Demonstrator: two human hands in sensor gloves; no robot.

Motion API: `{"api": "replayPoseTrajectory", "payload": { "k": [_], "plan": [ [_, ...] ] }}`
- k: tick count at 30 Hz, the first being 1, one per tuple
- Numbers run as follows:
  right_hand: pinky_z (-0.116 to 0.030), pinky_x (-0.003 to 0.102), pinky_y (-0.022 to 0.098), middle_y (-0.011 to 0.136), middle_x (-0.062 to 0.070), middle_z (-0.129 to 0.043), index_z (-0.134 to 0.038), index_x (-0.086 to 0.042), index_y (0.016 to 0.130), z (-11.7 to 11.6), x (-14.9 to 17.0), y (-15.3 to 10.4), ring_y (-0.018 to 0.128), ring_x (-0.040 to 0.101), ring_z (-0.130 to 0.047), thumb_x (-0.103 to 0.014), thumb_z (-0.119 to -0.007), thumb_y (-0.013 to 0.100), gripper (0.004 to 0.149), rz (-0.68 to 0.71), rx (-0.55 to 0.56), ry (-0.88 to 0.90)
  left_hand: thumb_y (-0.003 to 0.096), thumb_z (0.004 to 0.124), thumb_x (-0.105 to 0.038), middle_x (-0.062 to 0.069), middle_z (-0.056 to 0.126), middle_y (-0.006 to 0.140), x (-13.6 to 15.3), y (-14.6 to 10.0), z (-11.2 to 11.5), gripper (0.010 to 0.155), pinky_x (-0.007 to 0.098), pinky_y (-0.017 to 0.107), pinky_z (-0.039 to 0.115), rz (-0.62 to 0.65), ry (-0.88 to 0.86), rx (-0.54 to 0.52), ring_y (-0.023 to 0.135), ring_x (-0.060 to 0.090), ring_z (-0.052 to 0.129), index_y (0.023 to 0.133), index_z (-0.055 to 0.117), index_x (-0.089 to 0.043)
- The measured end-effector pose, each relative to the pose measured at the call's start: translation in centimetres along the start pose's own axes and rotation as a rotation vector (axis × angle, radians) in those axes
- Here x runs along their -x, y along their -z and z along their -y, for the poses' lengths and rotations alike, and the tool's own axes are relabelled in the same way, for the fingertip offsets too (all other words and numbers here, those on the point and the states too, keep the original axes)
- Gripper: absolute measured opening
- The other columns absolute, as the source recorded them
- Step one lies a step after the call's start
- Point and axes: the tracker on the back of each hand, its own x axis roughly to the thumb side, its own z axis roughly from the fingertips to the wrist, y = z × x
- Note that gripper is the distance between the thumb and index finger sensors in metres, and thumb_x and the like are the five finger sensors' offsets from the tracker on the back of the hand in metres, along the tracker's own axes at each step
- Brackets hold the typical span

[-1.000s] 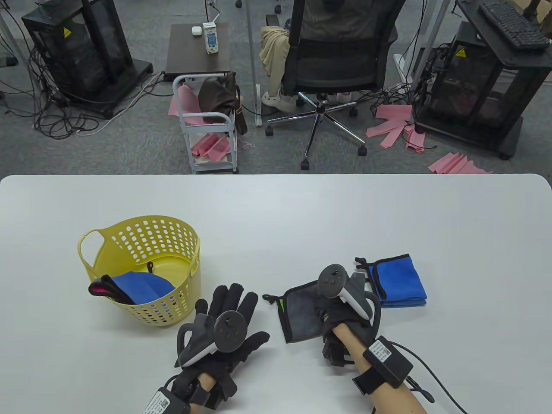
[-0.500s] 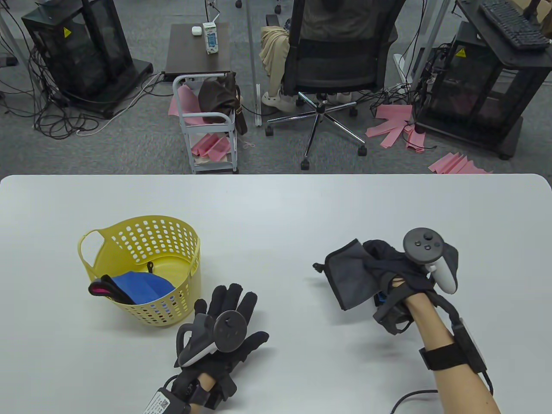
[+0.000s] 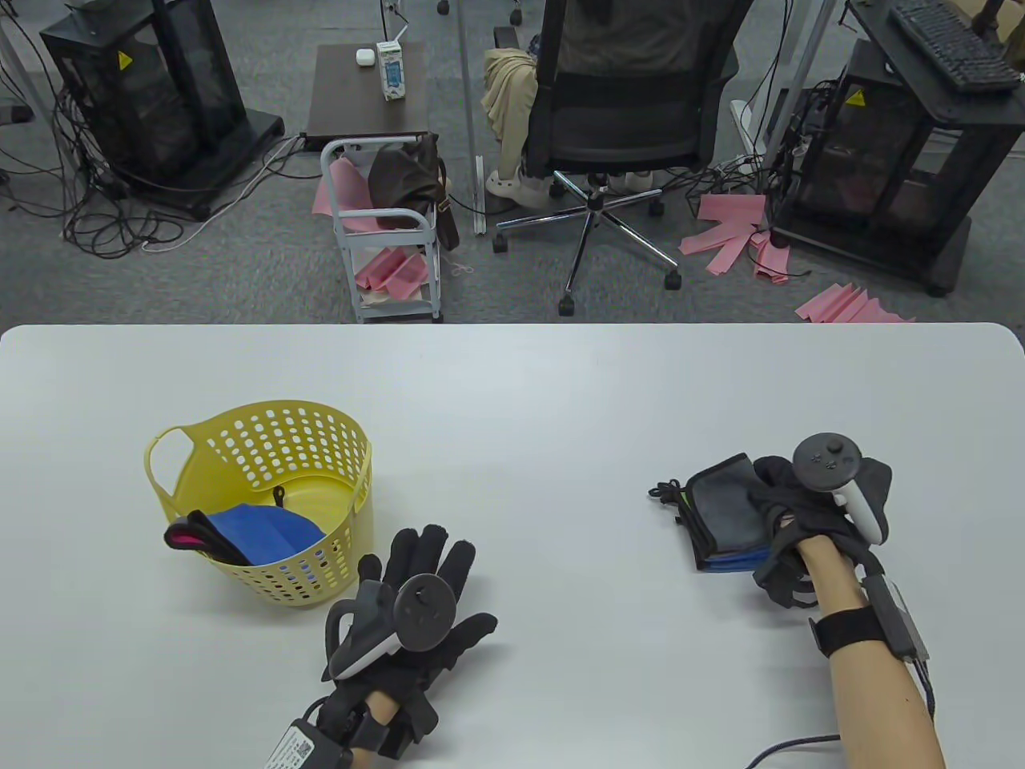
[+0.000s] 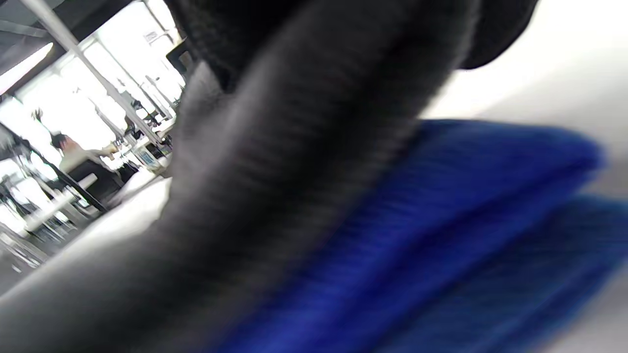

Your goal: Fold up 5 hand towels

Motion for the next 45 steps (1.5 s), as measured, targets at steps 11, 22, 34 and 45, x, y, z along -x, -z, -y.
{"api": "replayPoseTrajectory", "payload": {
  "k": [11,22,34,45],
  "plan": [
    [-0.059,0.066,0.061,0.106,0.022,-0.062,-0.055,-0.007,0.103,2.1,-3.4,-3.1,0.085,0.048,-0.069,-0.03,-0.084,0.053,0.061,0.04,0.109,-0.118,0.0487,0.059,-0.072,0.014,0.021,0.129,-0.1,0.2,0.2,0.089,0.08,0.074,0.024,0.01,0.0,0.018,0.118,0.049,0.025,0.121,0.029,-0.031],
    [-0.049,0.073,0.066,0.115,0.025,-0.049,-0.047,-0.009,0.108,1.5,-14.1,-10.8,0.097,0.052,-0.056,-0.033,-0.072,0.061,0.058,0.447,0.052,-0.14,0.0485,0.058,-0.072,0.014,0.021,0.129,-0.4,0.1,0.3,0.089,0.08,0.073,0.024,0.025,0.009,0.017,0.118,0.049,0.025,0.121,0.029,-0.031],
    [-0.029,0.086,0.062,0.122,0.028,-0.015,-0.016,-0.016,0.115,-5.8,-17.3,-14.7,0.101,0.064,-0.017,-0.068,-0.058,0.059,0.088,0.546,-0.214,-0.344,0.0484,0.058,-0.073,0.014,0.02,0.129,-0.8,0.2,0.5,0.089,0.08,0.073,0.024,0.034,0.026,0.03,0.118,0.049,0.024,0.121,0.028,-0.031],
    [-0.027,0.087,0.06,0.121,0.028,-0.011,-0.013,-0.014,0.114,-10.7,-15.1,-14.0,0.099,0.064,-0.012,-0.07,-0.055,0.058,0.089,0.566,-0.244,-0.409,0.0484,0.058,-0.073,0.014,0.02,0.129,-0.9,1.2,1.8,0.089,0.08,0.073,0.024,0.03,0.048,0.075,0.118,0.049,0.025,0.121,0.027,-0.031]
  ]
}}
